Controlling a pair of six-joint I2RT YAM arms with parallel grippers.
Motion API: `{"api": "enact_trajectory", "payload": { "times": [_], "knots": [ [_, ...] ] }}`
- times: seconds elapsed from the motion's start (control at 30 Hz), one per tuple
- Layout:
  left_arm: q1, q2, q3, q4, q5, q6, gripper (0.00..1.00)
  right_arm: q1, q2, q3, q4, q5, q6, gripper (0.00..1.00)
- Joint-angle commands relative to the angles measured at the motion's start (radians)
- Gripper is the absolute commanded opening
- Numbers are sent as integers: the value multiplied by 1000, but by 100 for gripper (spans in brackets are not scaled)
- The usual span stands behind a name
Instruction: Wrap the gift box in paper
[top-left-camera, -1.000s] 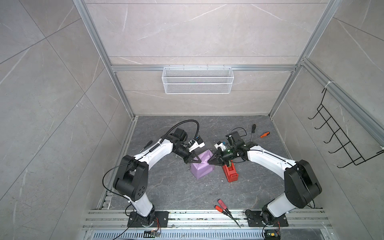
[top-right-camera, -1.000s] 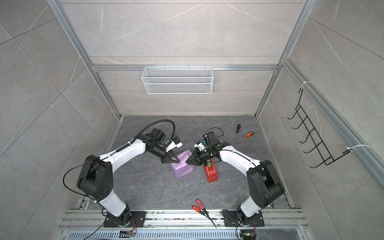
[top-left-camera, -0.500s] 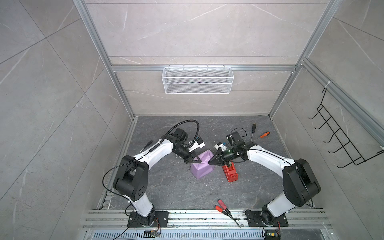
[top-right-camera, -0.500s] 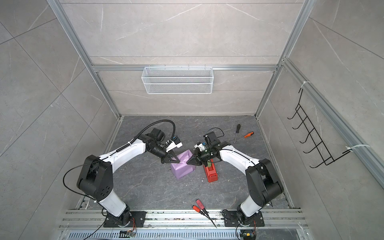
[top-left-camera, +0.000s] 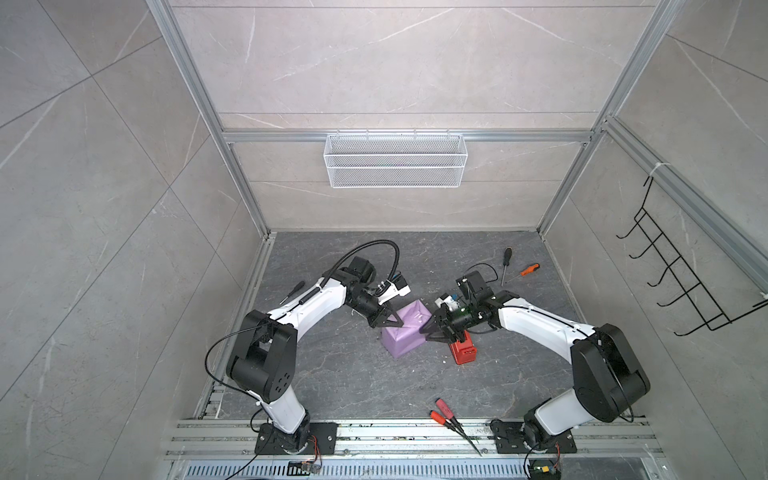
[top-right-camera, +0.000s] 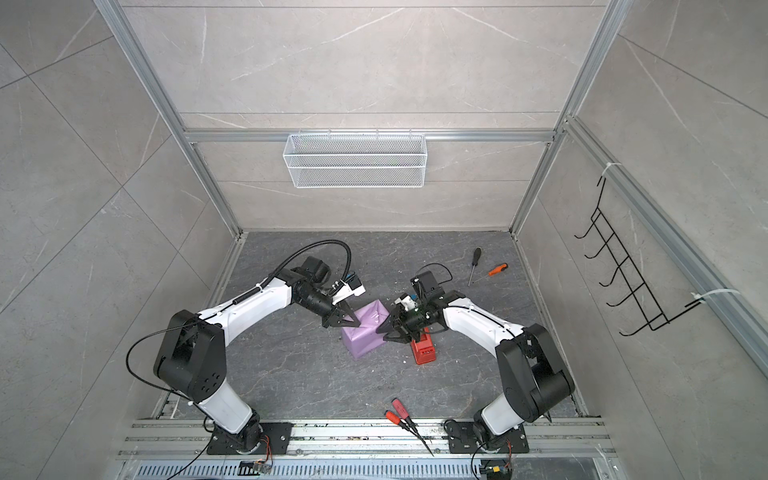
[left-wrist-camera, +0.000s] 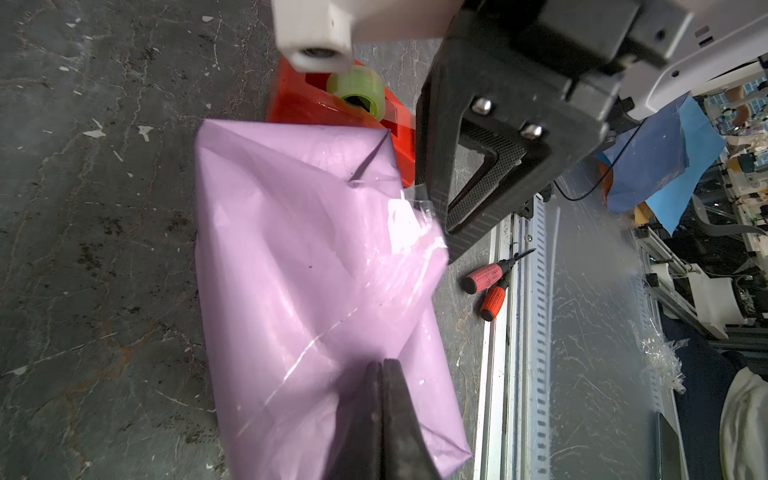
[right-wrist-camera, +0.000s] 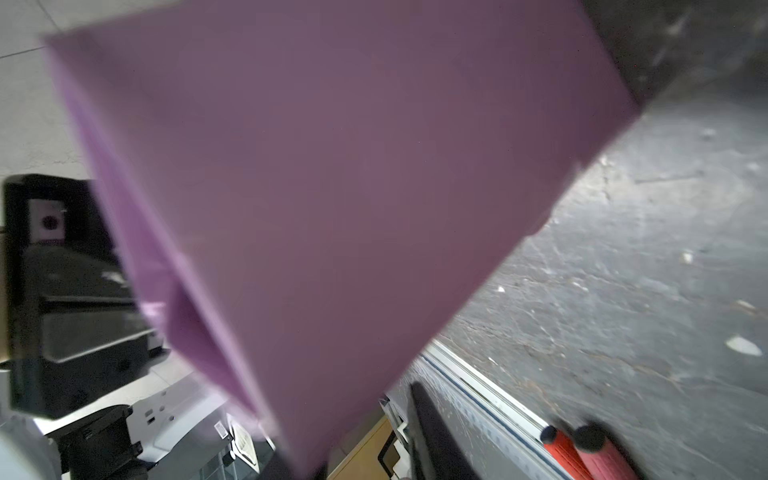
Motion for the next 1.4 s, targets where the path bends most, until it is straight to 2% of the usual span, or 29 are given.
{"api": "enact_trajectory", "payload": {
  "times": [0.0, 0.1, 0.3, 0.4, 0.53, 0.67, 0.8, 0.93, 1.17, 1.37],
  "knots": [
    [-7, 11, -36, -45, -83, 15, 0, -3, -12, 6, -10, 12, 3, 35],
    [-6, 6, -28, -57, -88, 21, 0, -3, -25, 23, -18, 11, -1, 35],
    [-7, 4, -28, -59, -92, 24, 0, -6, -146, 53, -224, 25, -149, 35],
    [-7, 11, -35, -48, -89, 19, 0, -24, -229, 119, -310, 33, -223, 33],
    [-6, 20, -22, -56, -78, 9, 0, -48, -201, 319, -421, 71, -374, 20],
    [-7, 17, -27, -52, -83, 15, 0, -47, -99, 441, -405, 77, -453, 7],
    [-7, 15, -18, -69, -94, 26, 0, -32, -9, 459, -360, 34, -452, 0],
    [-7, 26, -18, -62, -87, 23, 0, -6, 1, 431, -320, -19, -462, 0],
    [-8, 44, -16, -53, -70, 9, 0, 8, -9, 309, -279, -14, -451, 0],
    [-8, 42, -22, -49, -75, 11, 0, 32, 30, 300, -190, -9, -409, 0]
  ]
}}
